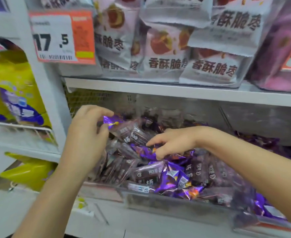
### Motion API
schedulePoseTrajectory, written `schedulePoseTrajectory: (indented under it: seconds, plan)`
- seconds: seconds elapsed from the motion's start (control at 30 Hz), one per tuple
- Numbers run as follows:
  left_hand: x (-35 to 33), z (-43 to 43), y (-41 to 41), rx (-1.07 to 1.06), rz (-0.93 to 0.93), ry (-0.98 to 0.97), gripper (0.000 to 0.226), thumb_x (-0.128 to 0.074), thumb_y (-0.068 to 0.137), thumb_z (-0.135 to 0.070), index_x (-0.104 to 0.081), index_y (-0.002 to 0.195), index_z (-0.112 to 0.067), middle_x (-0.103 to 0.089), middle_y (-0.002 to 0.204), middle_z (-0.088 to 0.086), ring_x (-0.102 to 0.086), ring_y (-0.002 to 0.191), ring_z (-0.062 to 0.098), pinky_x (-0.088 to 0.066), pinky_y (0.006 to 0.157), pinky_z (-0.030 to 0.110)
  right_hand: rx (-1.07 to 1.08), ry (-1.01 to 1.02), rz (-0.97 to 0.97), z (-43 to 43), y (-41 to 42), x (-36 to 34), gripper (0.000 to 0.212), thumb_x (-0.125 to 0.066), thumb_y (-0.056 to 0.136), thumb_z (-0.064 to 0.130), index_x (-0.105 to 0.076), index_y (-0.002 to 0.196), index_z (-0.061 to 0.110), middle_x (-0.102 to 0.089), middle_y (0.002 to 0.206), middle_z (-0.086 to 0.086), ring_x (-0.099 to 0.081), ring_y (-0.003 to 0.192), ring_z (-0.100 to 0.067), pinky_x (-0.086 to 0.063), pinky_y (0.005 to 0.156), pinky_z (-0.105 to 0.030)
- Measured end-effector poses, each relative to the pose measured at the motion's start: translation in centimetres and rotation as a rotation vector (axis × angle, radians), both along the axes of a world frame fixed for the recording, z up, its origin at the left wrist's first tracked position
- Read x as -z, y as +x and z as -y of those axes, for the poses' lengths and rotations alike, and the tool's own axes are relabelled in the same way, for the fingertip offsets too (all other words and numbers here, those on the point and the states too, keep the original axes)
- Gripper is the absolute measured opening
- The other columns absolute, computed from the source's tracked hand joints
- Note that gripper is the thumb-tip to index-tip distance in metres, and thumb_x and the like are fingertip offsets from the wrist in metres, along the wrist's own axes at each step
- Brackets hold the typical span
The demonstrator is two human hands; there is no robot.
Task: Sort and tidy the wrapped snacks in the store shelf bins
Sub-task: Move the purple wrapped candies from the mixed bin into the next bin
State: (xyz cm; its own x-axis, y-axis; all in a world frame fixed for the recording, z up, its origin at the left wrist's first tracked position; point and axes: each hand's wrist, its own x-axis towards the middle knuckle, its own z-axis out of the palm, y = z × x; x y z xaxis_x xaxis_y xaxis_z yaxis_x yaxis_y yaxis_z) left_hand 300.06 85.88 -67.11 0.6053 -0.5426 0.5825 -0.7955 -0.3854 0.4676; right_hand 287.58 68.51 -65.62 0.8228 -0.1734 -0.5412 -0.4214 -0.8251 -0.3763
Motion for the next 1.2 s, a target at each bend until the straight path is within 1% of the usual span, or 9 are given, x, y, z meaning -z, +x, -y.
schedulePoseTrajectory:
  seconds: [0.13,0.23,0.33,0.47,0.6,0.77,0.93,1.03,1.2]
  plan:
    - [0.4,0.6,-0.2,0.002,-0.045,0.000,0.039,-0.053,0.077,0.009,-0.064,0.105,-0.016,-0.053,0.111,0.003,-0.049,0.110,0.023,-0.045,0.093,0.041,0.035,-0.112,-0.019,-0.5,0.2,0.8,0.060,-0.053,0.086,0.052,-0.034,0.141,0.039,-0.028,0.142,-0.010,-0.037,0.128,-0.029,-0.033,0.109,-0.036]
    - [0.4,0.9,-0.5,-0.023,-0.077,0.011,0.040,-0.052,0.080,0.005,-0.062,0.111,-0.018,-0.048,0.119,0.002,-0.046,0.115,0.026,-0.045,0.095,0.046,0.064,-0.150,0.050,-0.8,0.2,1.6,0.061,-0.059,0.082,0.056,-0.041,0.137,0.036,-0.030,0.132,-0.010,-0.046,0.115,-0.028,-0.035,0.103,-0.030]
    - [0.3,0.9,-0.5,-0.033,-0.099,0.003,0.041,-0.052,0.080,0.005,-0.061,0.112,-0.019,-0.047,0.120,0.002,-0.045,0.117,0.025,-0.045,0.096,0.046,0.083,-0.157,0.210,-0.7,0.0,2.0,0.043,-0.070,0.079,0.032,-0.057,0.120,0.026,-0.040,0.104,-0.004,-0.048,0.086,-0.015,-0.044,0.082,-0.021]
    - [0.4,0.7,-0.6,-0.045,-0.121,0.024,0.040,-0.052,0.083,0.003,-0.059,0.115,-0.020,-0.046,0.122,0.001,-0.044,0.119,0.024,-0.043,0.099,0.045,0.129,-0.110,0.376,-0.1,-0.8,1.4,0.018,-0.061,0.078,0.001,-0.064,0.088,0.015,-0.049,0.068,0.005,-0.049,0.043,-0.001,-0.035,0.040,-0.009]
    - [0.5,0.6,-0.3,-0.058,-0.126,0.059,0.039,-0.054,0.085,-0.001,-0.057,0.120,-0.018,-0.047,0.126,0.004,-0.043,0.121,0.024,-0.039,0.103,0.041,0.283,0.025,0.609,1.1,-1.7,0.3,0.026,-0.052,0.077,-0.004,-0.059,0.074,0.021,-0.060,0.069,-0.001,-0.052,0.058,-0.021,-0.044,0.054,-0.028]
    - [0.8,0.9,0.0,-0.065,-0.168,0.180,0.049,-0.056,0.087,-0.006,-0.045,0.134,-0.014,-0.043,0.139,0.006,-0.036,0.129,0.024,-0.028,0.105,0.032,0.330,0.185,0.651,-1.3,-0.1,1.1,0.010,-0.058,0.087,0.016,-0.062,0.096,0.015,-0.057,0.077,-0.003,-0.048,0.059,-0.016,-0.043,0.058,-0.026]
    - [0.7,1.0,-0.3,-0.078,-0.174,0.152,0.050,-0.056,0.087,-0.006,-0.044,0.135,-0.013,-0.041,0.138,0.009,-0.034,0.130,0.022,-0.026,0.104,0.027,0.191,-0.113,0.315,-3.8,1.8,2.3,0.071,-0.067,0.069,0.063,-0.047,0.119,0.017,-0.044,0.113,-0.004,-0.053,0.091,-0.020,-0.050,0.080,-0.035]
    - [0.6,1.1,-0.4,-0.103,-0.185,0.117,0.046,-0.056,0.087,-0.007,-0.047,0.132,-0.014,-0.041,0.133,0.010,-0.035,0.127,0.021,-0.026,0.101,0.023,0.159,-0.171,0.329,-4.2,2.2,2.5,0.060,-0.072,0.067,0.056,-0.054,0.107,0.015,-0.052,0.110,-0.005,-0.055,0.091,-0.022,-0.051,0.084,-0.039]
    - [0.4,1.3,-0.9,-0.137,-0.207,0.067,0.038,-0.056,0.088,-0.007,-0.053,0.124,-0.017,-0.039,0.126,0.008,-0.046,0.109,0.020,-0.027,0.085,0.014,0.234,0.087,0.436,-3.8,1.6,2.4,0.031,-0.080,0.069,0.023,-0.057,0.090,0.017,-0.052,0.091,0.002,-0.048,0.080,-0.015,-0.042,0.066,-0.027]
